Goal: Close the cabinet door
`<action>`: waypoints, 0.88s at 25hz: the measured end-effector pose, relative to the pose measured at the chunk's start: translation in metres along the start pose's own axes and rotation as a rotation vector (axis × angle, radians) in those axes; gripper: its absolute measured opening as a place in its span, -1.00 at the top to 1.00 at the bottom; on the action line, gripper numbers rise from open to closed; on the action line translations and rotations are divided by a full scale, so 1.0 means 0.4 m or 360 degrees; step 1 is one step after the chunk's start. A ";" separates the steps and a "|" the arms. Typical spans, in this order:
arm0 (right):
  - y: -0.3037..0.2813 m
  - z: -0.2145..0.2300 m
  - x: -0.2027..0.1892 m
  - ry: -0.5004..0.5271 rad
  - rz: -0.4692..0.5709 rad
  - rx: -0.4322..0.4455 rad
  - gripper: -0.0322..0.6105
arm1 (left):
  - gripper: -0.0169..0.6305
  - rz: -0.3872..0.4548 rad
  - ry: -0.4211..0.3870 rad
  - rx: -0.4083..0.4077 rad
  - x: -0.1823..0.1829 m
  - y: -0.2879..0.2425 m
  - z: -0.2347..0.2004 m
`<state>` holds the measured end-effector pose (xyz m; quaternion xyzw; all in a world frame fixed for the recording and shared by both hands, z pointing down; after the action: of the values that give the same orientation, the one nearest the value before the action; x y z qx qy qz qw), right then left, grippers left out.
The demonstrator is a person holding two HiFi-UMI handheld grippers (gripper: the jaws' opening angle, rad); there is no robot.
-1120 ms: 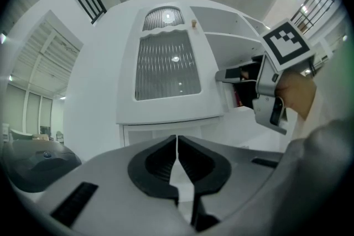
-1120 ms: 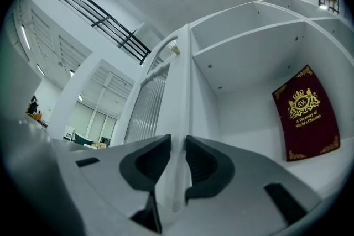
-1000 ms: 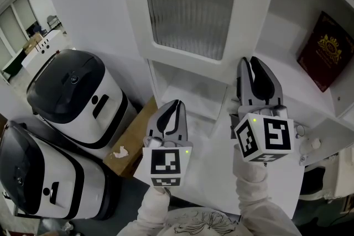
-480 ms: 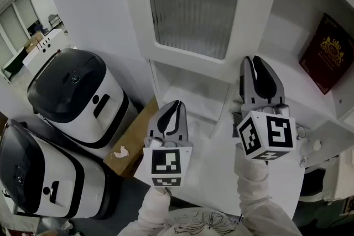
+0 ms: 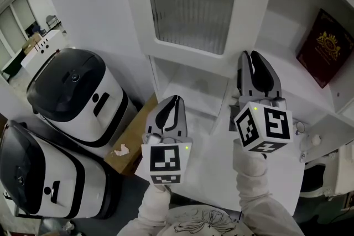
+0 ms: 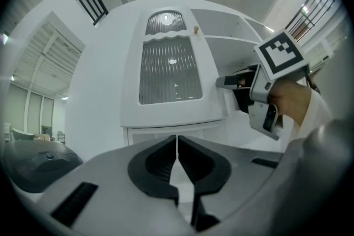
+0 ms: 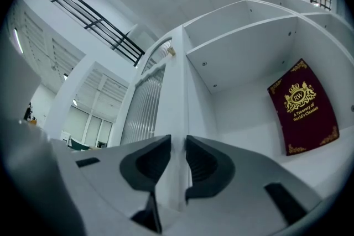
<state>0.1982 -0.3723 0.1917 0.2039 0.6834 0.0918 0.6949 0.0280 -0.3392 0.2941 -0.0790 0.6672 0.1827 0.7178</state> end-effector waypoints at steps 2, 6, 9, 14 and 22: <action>0.009 -0.006 0.006 0.0004 0.0005 -0.0010 0.65 | 0.91 0.0006 0.0003 0.0006 0.006 0.009 -0.007; 0.034 -0.022 0.014 0.0033 0.0011 -0.0026 0.65 | 0.91 0.0017 0.0008 0.0012 0.014 0.029 -0.019; 0.059 -0.039 0.003 0.0032 -0.0023 -0.0030 0.65 | 0.91 0.0023 0.0016 0.0014 0.019 0.047 -0.032; 0.107 -0.065 -0.040 0.0009 -0.0123 -0.0044 0.67 | 0.91 0.0027 0.0044 0.0032 0.019 0.068 -0.059; 0.168 -0.089 -0.078 0.0013 -0.0202 -0.0077 0.69 | 0.91 0.0033 0.0073 0.0002 0.021 0.085 -0.067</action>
<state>0.1718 -0.3189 0.2484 0.1430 0.6953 0.0648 0.7013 -0.0090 -0.3161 0.2876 -0.0759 0.6842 0.1879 0.7005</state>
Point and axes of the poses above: the fingertips, and each gripper's own axes: y backward along the fingers, z to its right, x out of its top, the point moved 2 cm from there along y, backward along the fingers, and after that the axes turned 8 degrees about z, right-handed, at the moved point
